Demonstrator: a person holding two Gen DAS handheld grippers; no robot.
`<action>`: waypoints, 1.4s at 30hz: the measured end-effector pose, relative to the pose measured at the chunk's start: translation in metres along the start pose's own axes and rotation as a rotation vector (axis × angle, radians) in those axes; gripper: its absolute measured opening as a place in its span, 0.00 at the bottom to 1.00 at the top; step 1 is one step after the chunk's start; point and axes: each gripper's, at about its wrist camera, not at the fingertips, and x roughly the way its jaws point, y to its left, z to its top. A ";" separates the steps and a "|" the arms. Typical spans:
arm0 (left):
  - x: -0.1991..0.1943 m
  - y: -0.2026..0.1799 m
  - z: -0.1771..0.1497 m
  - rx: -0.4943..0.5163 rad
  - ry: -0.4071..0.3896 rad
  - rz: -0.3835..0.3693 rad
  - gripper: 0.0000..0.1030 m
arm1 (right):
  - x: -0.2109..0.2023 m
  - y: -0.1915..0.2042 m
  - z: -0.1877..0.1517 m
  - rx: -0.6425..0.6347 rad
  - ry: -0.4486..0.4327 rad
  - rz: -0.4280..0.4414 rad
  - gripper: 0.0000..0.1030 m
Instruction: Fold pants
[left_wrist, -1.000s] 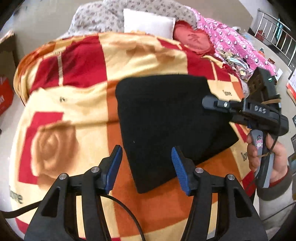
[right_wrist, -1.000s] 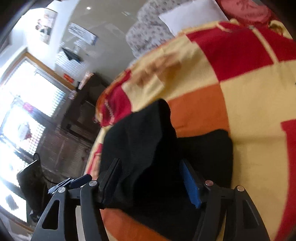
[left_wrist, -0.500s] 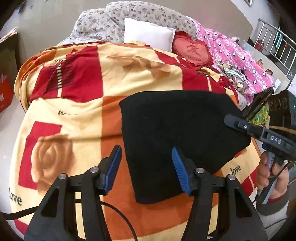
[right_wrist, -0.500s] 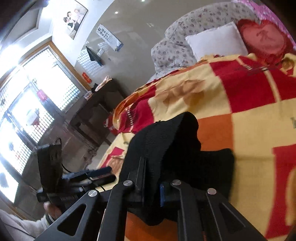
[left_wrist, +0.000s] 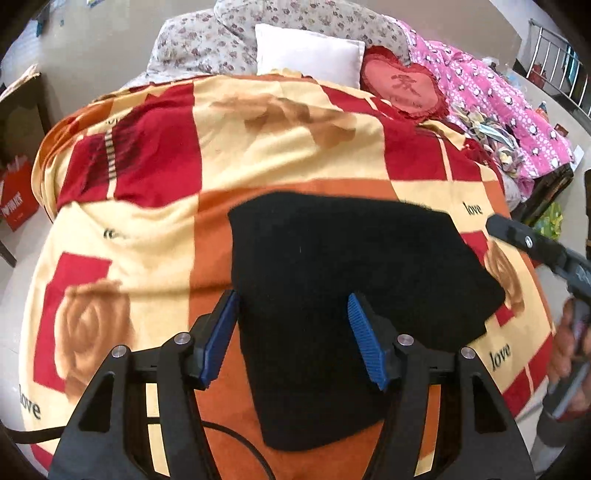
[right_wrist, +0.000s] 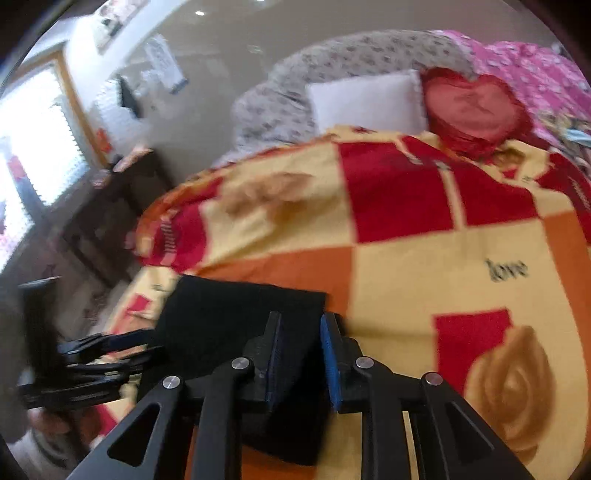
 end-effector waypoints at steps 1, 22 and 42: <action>0.003 0.000 0.004 -0.006 -0.001 -0.001 0.59 | 0.002 0.006 0.002 -0.015 0.007 0.031 0.19; 0.014 -0.001 0.005 -0.034 -0.008 0.015 0.73 | 0.030 0.039 -0.025 -0.154 0.154 -0.036 0.21; 0.022 0.047 -0.022 -0.235 0.082 -0.227 0.81 | 0.045 -0.037 -0.048 0.187 0.170 0.135 0.60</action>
